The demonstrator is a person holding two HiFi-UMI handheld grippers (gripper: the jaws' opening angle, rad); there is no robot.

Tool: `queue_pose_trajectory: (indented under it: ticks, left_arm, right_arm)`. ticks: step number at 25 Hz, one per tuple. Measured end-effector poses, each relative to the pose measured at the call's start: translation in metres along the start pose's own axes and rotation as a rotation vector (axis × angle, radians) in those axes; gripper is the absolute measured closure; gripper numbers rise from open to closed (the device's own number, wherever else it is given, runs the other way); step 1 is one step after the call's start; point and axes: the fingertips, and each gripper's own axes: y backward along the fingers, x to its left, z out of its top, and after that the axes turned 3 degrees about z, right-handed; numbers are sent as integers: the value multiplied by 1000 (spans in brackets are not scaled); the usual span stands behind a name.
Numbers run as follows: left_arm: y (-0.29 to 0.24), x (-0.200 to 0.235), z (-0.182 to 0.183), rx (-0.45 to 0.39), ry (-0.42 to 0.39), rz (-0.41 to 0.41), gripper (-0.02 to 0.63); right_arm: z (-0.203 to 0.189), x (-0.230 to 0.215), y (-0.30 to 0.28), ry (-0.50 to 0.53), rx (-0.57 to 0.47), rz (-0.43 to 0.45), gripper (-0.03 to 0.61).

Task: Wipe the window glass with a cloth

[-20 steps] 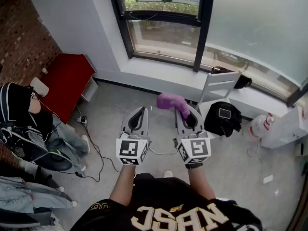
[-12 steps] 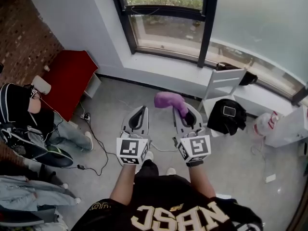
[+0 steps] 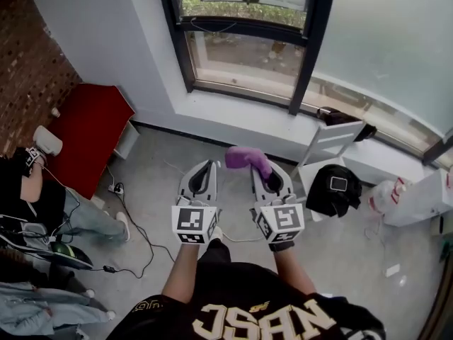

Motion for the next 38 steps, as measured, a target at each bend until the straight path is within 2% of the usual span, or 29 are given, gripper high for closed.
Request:
queue_pose_trajectory:
  ticks: [6, 10, 13, 20, 23, 27, 33, 38]
  left_arm:
    - [-67, 92, 13, -20, -34, -19, 604]
    - [-106, 161, 2, -3, 51, -7, 604]
    - [-136, 188, -10, 10, 93, -22, 604]
    - [-228, 198, -40, 55, 115, -68, 604]
    - [-282, 194, -52, 74, 114, -86, 604]
    - [-371, 188, -53, 82, 70, -99, 604]
    - [-500, 187, -48, 84, 80, -77, 604]
    - [-554, 195, -58, 127, 67, -51, 604]
  right_arm:
    - [11, -5, -116, 64, 1, -54, 500]
    - [9, 4, -187, 78, 34, -57, 500]
    - [-7, 3, -222, 72, 78, -55, 500]
    - [-39, -53, -288, 25, 121, -80, 500]
    - [-49, -94, -327, -3, 114, -83, 500]
    - [-50, -159, -386, -48, 93, -80, 500]
    - [-43, -260, -458, -100, 100, -89, 500]
    - [-61, -307, -495, -155, 152, -92, 500]
